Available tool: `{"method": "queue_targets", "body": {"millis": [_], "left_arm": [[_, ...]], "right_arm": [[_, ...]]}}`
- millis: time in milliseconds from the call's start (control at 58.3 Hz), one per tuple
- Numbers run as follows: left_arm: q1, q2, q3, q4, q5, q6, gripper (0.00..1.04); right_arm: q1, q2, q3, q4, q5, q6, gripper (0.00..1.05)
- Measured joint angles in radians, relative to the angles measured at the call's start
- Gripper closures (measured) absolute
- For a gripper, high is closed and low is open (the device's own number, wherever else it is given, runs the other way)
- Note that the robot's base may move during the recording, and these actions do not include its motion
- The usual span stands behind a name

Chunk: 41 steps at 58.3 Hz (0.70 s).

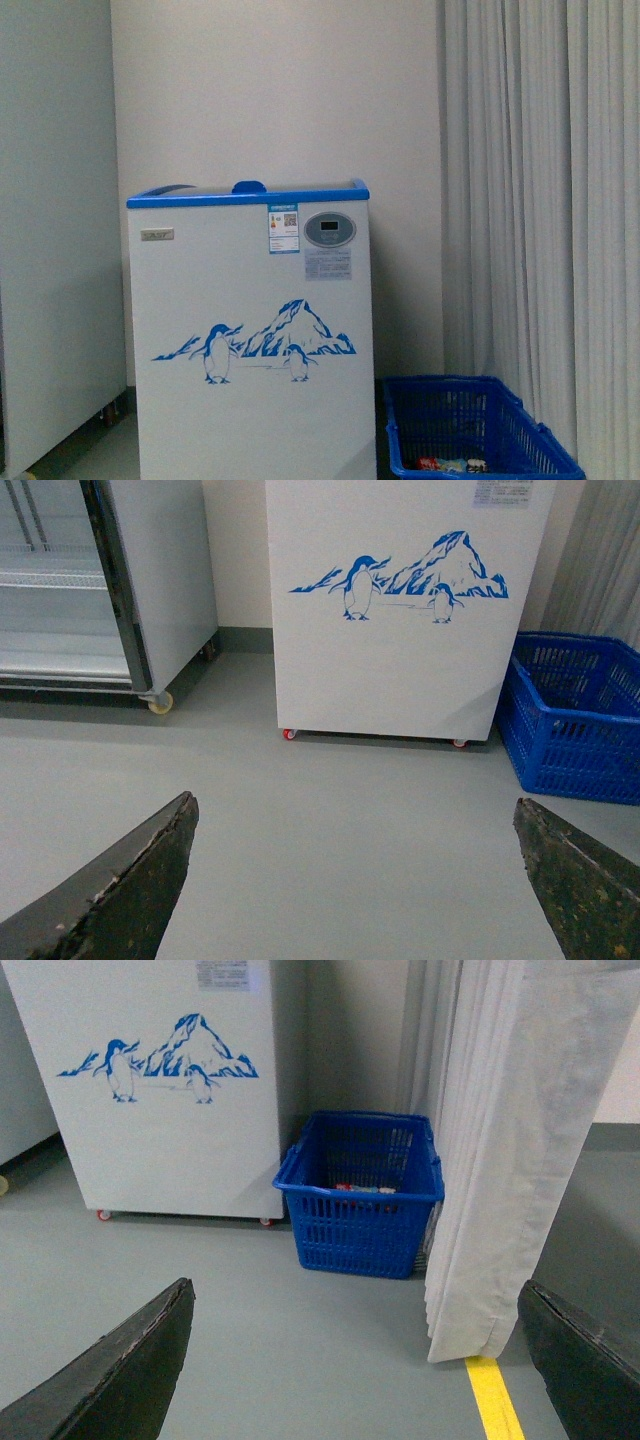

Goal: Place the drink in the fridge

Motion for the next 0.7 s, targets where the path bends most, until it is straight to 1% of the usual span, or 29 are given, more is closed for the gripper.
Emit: {"method": "queue_targets", "body": {"millis": [703], "left_arm": [[0.000,0.000,0.000,0.000,0.000,0.000,0.08]], "right_arm": [[0.000,0.000,0.000,0.000,0.000,0.000,0.08]]}}
